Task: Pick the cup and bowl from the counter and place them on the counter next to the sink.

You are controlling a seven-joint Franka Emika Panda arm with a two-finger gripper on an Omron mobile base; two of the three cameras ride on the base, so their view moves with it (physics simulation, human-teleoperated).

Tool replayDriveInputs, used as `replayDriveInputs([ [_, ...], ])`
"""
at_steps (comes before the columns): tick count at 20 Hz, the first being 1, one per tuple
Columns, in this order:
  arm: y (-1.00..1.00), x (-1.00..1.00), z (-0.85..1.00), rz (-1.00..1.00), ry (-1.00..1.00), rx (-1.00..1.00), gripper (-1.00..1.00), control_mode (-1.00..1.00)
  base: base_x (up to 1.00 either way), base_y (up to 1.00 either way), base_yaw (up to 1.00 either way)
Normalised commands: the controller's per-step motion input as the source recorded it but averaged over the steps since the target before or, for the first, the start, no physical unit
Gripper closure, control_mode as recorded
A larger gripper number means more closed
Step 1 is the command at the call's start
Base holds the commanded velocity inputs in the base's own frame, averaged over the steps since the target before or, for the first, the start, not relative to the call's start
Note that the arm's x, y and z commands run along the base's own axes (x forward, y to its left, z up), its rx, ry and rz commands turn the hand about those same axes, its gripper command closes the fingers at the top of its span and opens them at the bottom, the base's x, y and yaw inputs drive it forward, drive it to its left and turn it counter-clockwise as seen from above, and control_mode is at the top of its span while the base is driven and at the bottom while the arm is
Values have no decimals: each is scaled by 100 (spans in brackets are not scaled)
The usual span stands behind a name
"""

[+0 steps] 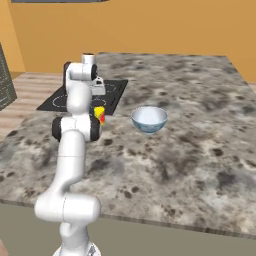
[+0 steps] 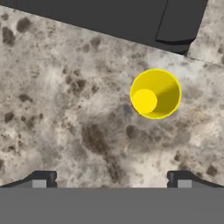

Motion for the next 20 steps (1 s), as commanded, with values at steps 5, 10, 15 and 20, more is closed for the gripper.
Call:
replayDriveInputs([
  [5,19,40,-7,6,13,-1,-100,-100,0,0,0],
  [10,8,21,-31,5,20,-3,-100,-100,0,0,0],
  [15,0,1,-25,2,21,-1,-100,-100,0,0,0],
  [20,0,6,-1,4,5,0,-100,-100,0,0,0],
])
